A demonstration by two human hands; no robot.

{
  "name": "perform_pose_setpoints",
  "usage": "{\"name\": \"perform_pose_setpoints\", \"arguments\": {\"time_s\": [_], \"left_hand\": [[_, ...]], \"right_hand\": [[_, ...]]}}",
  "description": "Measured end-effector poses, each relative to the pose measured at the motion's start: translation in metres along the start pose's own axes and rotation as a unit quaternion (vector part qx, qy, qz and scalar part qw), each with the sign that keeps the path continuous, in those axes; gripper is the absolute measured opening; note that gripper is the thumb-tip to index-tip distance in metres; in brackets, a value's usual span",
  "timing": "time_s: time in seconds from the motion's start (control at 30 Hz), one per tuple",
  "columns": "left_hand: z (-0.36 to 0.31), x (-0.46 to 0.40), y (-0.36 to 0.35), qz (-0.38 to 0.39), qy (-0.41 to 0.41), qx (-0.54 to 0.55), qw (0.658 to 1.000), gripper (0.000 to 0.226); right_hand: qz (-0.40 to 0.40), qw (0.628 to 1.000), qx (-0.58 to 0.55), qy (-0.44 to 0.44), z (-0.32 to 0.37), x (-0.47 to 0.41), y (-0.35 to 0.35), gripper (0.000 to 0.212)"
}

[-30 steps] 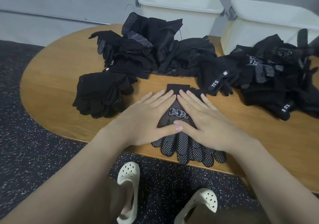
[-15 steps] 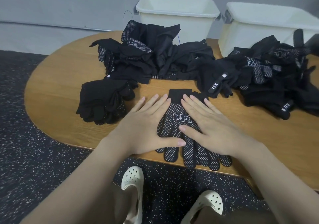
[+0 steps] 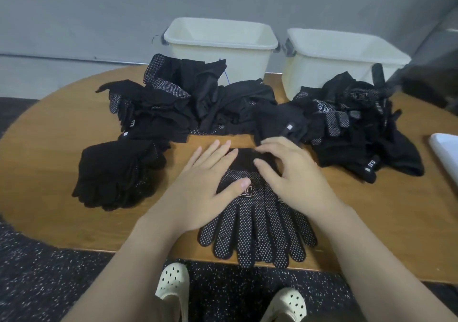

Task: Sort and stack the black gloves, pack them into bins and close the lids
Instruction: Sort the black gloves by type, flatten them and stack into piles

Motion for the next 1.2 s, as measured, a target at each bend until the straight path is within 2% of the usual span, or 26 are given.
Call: {"name": "perform_pose_setpoints", "arguments": {"time_s": [0.07, 0.1, 0.2, 0.4, 0.47, 0.53, 0.63, 0.73, 0.87, 0.97, 1.2], "left_hand": [[-0.004, -0.006, -0.001, -0.006, -0.005, 0.004, 1.0, 0.08], [-0.005, -0.008, -0.002, -0.005, -0.003, 0.006, 1.0, 0.078], [-0.001, -0.013, -0.005, 0.003, 0.005, 0.006, 1.0, 0.079], [0.004, -0.015, -0.012, 0.025, 0.021, -0.008, 0.999, 0.082], [0.004, -0.015, -0.013, 0.024, 0.027, -0.012, 0.999, 0.082], [0.005, -0.013, -0.013, 0.022, 0.031, -0.009, 0.999, 0.082], [0.006, -0.011, -0.013, 0.014, 0.033, 0.001, 0.999, 0.082], [0.009, -0.011, -0.014, 0.009, 0.031, 0.0, 0.999, 0.09], [0.012, -0.012, -0.015, 0.006, 0.033, 0.0, 0.999, 0.095], [0.011, -0.013, -0.014, 0.009, 0.038, 0.005, 0.999, 0.09], [0.01, -0.012, -0.008, 0.001, 0.05, 0.031, 0.998, 0.081]], "right_hand": [[-0.106, 0.994, 0.029, -0.027, -0.017, -0.014, 0.023, 0.028], [-0.132, 0.988, 0.051, -0.059, -0.028, -0.02, 0.029, 0.026], [-0.125, 0.977, 0.099, -0.145, -0.059, -0.03, 0.028, 0.03], [-0.122, 0.965, 0.098, -0.209, -0.077, -0.037, 0.024, 0.06], [-0.118, 0.961, 0.101, -0.228, -0.081, -0.036, 0.022, 0.058], [-0.132, 0.956, 0.093, -0.246, -0.082, -0.033, 0.023, 0.046], [-0.163, 0.957, 0.062, -0.232, -0.075, -0.033, 0.027, 0.028], [-0.184, 0.962, -0.016, -0.202, -0.067, -0.035, 0.034, 0.015], [-0.208, 0.953, -0.123, -0.185, -0.062, -0.041, 0.045, 0.016], [-0.215, 0.942, -0.194, -0.172, -0.063, -0.049, 0.056, 0.018], [-0.212, 0.923, -0.293, -0.133, -0.05, -0.042, 0.082, 0.021]]}}
Point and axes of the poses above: each hand's wrist, its own x-axis away from the middle knuckle, its own y-axis out of the back of the hand, z = x × y, the point moved 10 cm from there along -x, towards the middle knuckle, and after that the axes turned 9 degrees about -z, right-handed, at the moved point
